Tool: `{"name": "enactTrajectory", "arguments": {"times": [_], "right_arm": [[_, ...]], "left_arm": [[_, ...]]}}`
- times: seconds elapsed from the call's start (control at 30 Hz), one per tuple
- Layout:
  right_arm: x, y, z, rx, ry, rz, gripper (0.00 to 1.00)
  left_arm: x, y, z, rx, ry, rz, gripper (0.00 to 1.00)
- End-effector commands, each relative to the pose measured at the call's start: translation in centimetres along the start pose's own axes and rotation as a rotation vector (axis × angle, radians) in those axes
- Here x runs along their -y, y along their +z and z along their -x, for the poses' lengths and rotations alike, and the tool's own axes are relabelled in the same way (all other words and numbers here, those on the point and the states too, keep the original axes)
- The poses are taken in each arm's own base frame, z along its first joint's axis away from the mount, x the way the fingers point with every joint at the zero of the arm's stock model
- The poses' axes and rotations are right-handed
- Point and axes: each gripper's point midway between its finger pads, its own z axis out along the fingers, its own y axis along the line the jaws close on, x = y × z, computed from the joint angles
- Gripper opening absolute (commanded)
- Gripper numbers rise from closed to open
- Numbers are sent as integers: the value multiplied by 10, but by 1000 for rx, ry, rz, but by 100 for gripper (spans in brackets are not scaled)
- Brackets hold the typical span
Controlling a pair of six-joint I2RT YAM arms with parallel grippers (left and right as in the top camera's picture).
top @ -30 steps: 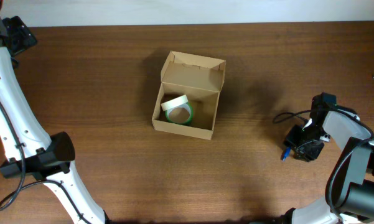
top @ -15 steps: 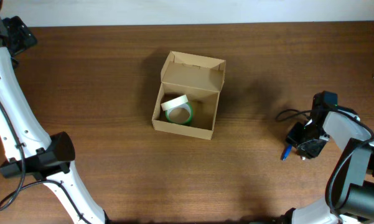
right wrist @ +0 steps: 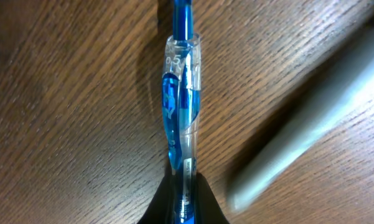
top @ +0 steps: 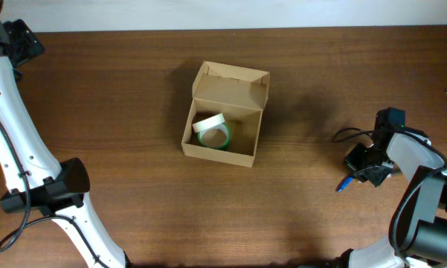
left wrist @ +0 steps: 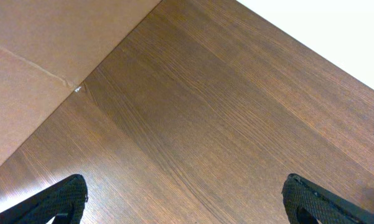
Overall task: Pack container
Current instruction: 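Grasp the blue pen with the right gripper, then carry the blue pen into the box and lower it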
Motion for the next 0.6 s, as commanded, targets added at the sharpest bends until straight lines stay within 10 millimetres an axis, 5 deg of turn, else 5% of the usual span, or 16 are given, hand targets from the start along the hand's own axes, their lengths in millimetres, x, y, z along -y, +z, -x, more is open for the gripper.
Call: {"name": "enactTrajectory", "arguments": {"times": [0.0, 0.3, 0.57], "right_arm": [[-14, 7, -11, -55, -4, 71, 4], [-41, -14, 11, -1, -111, 185, 4], [-75, -102, 46, 138, -354, 232, 4]], "left_arm": [[-5, -10, 2, 16, 2, -2, 100], [-5, -10, 2, 16, 2, -2, 100], [-5, -10, 2, 16, 2, -2, 100]]}}
